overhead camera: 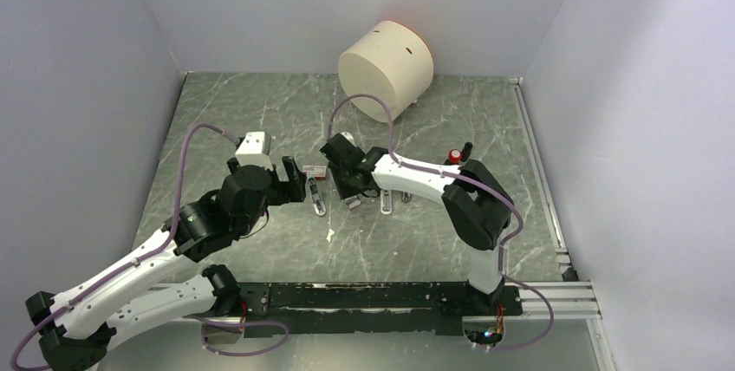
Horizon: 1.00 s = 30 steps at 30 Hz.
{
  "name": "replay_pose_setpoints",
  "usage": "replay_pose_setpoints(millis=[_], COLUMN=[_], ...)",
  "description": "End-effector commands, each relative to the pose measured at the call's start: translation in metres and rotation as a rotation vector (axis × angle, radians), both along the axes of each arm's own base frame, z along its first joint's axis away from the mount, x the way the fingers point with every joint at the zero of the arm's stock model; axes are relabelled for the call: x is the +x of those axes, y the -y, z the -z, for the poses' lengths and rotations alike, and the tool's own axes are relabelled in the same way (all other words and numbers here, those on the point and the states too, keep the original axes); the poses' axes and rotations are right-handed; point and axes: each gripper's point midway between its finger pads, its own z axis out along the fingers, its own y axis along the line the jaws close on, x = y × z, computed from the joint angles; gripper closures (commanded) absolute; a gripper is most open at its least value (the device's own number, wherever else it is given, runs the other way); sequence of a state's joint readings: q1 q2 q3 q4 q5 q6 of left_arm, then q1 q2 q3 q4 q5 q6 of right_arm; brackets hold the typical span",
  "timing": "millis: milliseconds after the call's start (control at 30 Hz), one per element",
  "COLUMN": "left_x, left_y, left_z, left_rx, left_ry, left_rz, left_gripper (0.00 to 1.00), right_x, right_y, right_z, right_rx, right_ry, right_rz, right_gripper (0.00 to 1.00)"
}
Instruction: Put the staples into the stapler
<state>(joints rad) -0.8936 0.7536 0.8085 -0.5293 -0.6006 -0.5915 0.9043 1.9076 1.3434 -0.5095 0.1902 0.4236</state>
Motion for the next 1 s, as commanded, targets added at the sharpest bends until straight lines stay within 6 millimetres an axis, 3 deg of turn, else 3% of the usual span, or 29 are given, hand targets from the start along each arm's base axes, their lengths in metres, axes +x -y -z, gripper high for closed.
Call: replay_pose_setpoints(millis=[0,367,567,667,833,967], left_x=[0.002,0.001,0.001,0.001,0.001,0.001], left_y=[-0.006,-0.019,-0.022,-0.022,-0.022,-0.022], left_z=[-0.003,-0.012,-0.014,-0.014,-0.015,-0.015], left_rx=[-0.001,-0.012,-0.011,-0.009,-0.014,-0.023], left_ry=[0.013,0.04,0.043,0.041,0.045,0.05], left_rz=[-0.03,-0.082,-0.092,-0.091,-0.095,-0.095], left_gripper=[0.04,0.04,0.04,0.04,0.04,0.05], right_x=[-0.016,-0.063,-0.076,-0.075,-0.068,-0.064], right_y=[-0.018,-0.033,-0.032,-0.031,-0.037,-0.036], right_z=[-0.014,0.013,0.027,0.024,-0.001,-0.004], right_rx=[0.074,0.06,0.015,0.009,0.072,0.08], right_ry=[0.004,-0.053,-0.063,-0.053,0.005,0.012], right_rz=[-0.059,-0.152,-0.184,-0.176,-0.129,-0.049], right_gripper=[0.69,0.68,0.63,0.57,0.46,0.44])
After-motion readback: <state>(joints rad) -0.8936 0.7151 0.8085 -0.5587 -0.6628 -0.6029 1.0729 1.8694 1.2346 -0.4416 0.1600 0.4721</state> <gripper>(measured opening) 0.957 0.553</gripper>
